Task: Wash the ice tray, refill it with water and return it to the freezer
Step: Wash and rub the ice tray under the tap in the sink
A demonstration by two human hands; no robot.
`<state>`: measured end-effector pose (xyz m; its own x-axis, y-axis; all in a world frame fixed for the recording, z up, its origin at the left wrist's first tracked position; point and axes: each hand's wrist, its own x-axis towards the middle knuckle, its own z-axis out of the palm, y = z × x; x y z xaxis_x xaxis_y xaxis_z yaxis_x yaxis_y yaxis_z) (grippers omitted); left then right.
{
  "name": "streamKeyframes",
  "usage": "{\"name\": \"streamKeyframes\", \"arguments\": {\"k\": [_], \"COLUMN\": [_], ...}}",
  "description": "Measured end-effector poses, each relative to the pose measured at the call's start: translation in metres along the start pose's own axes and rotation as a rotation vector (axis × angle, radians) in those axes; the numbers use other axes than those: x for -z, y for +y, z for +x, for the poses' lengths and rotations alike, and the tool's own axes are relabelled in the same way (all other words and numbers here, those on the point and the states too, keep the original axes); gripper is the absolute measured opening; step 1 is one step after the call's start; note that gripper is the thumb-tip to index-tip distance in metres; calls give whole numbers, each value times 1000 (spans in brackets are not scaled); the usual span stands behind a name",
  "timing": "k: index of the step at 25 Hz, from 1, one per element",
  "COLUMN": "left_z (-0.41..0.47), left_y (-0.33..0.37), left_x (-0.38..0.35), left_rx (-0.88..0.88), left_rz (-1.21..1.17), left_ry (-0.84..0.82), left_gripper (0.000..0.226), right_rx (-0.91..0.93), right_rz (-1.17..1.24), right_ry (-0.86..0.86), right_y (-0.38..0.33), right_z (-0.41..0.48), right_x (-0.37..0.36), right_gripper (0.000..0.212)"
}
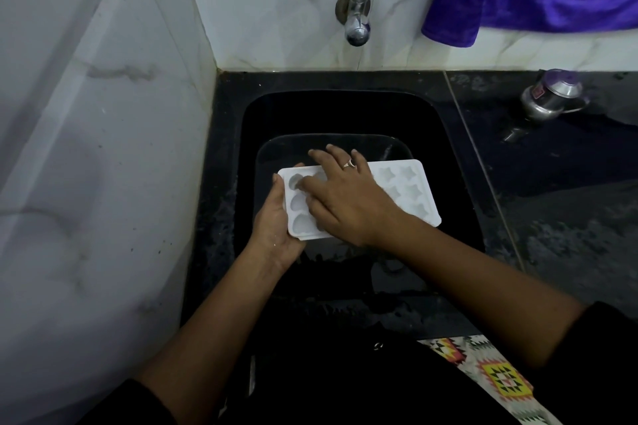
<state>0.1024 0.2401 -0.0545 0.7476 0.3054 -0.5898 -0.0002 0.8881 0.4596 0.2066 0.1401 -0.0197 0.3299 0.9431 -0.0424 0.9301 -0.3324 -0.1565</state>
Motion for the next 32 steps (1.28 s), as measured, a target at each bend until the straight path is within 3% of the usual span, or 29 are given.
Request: {"name": "streamKeyframes", "arguments": {"k": [18,32], "left_z": [2,2], "left_y": [-7,-6], "left_x": [2,3], "left_rx": [2,12], "left_rz": [18,19], "left_ry": [22,13], "left_gripper": [63,62], "right_rx": [-42,-17], "right_rz": [25,9], "right_ry": [26,13], "right_y": [0,-2], "right_z": [2,3], "right_x": [-4,-2], "right_gripper": [46,53]}}
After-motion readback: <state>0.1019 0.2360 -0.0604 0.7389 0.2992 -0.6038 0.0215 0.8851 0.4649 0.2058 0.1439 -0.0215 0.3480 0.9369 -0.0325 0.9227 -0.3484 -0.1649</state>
